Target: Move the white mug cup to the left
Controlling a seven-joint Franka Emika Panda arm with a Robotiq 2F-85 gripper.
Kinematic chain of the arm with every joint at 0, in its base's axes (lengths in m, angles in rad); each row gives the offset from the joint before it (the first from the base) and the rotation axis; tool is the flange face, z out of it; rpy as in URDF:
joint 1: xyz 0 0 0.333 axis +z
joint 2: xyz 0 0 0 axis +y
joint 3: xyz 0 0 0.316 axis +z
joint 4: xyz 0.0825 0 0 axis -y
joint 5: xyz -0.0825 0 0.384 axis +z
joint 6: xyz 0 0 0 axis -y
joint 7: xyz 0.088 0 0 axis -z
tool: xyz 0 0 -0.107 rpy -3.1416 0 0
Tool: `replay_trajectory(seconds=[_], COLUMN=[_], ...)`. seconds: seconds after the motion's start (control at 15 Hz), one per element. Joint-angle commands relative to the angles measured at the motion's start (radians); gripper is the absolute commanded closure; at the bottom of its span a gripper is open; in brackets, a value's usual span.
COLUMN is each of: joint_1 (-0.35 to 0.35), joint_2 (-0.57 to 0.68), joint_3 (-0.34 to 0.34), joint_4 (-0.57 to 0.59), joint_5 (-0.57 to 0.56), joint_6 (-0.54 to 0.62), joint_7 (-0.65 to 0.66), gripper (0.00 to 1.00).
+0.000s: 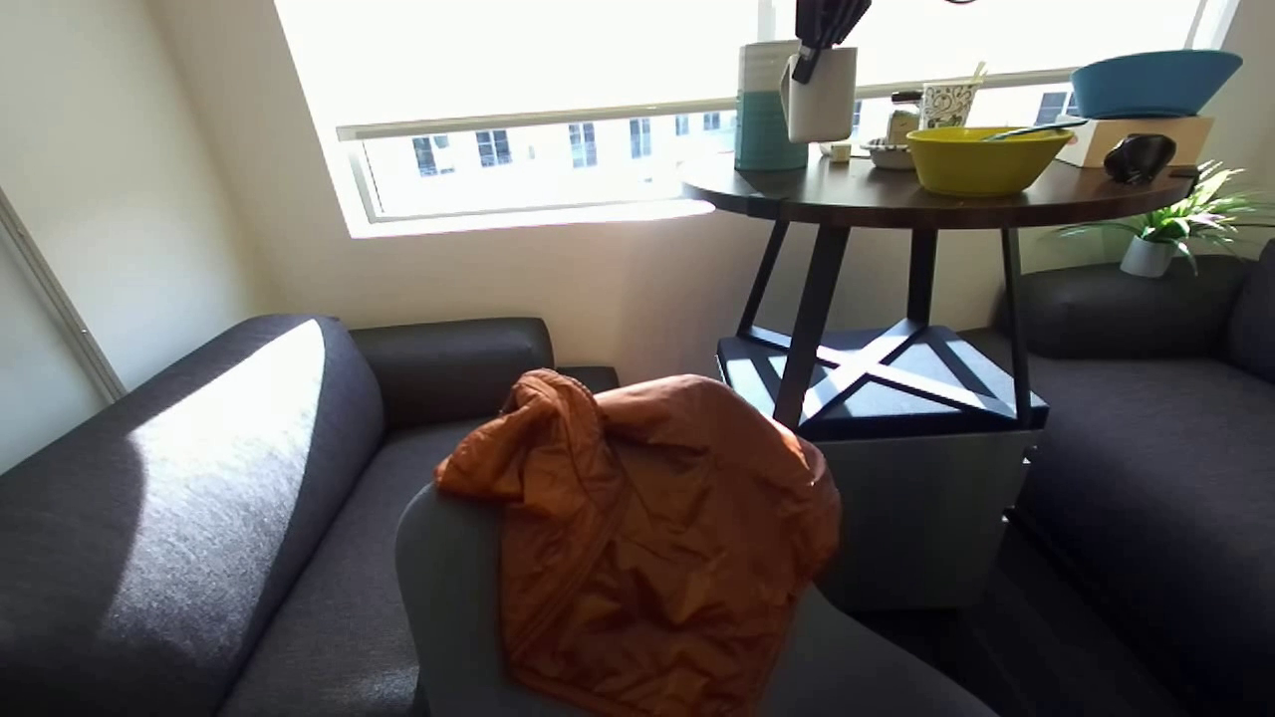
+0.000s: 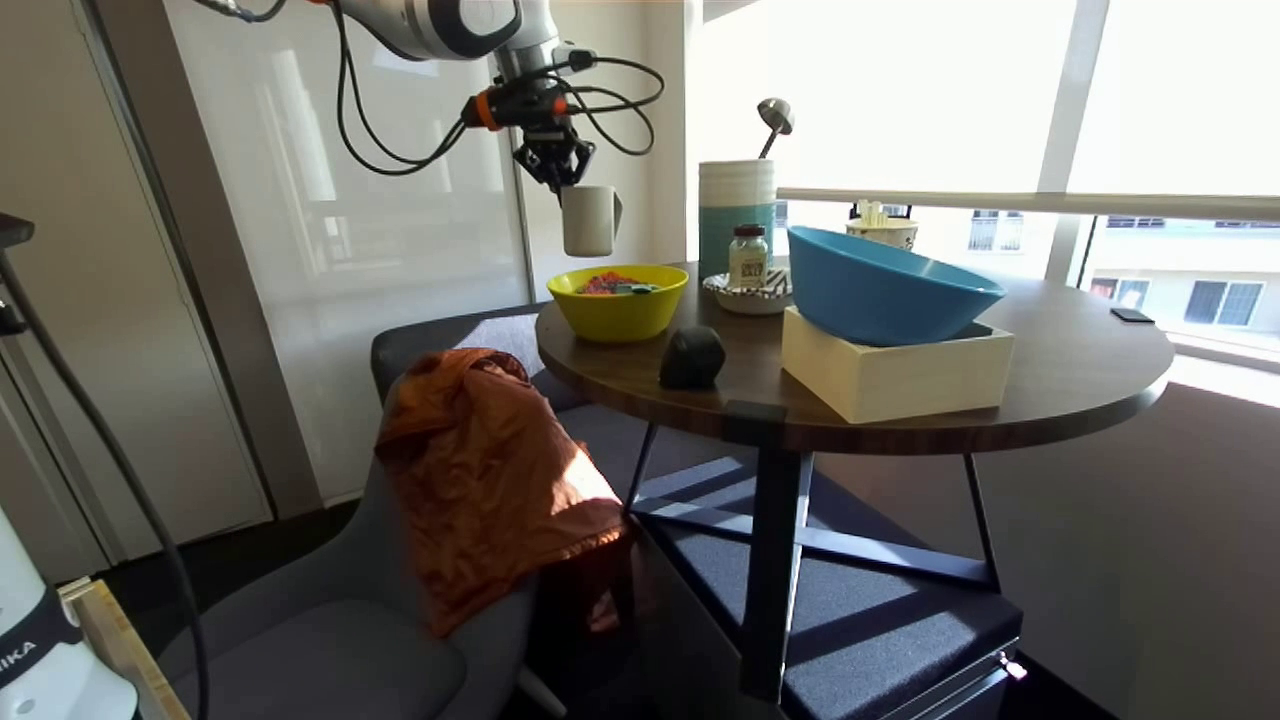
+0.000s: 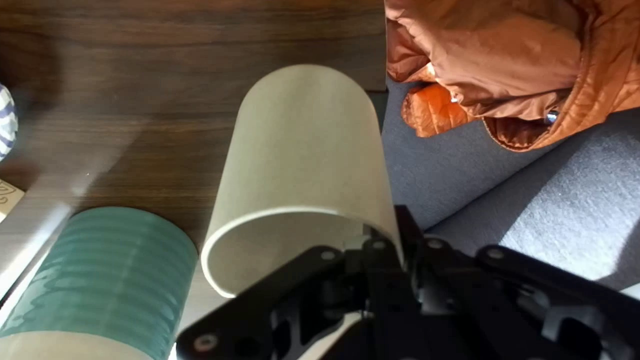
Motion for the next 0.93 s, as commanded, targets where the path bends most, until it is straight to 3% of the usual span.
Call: replay_trajectory(seconds=[0.0, 0.4, 0.87], joint_1=[-0.023, -0.022, -0.035], joint_2=[0.020, 0.036, 0.050], joint_3=[0.010, 0.010, 0.028], joint_4=[-0.006, -0.039, -0.072], joint_5=[0.063, 0.024, 0.028], joint_6=[0.060, 0.162, 0.203], joint_7=[0.020, 0.030, -0.112], gripper=[0.98, 0.98, 0.98])
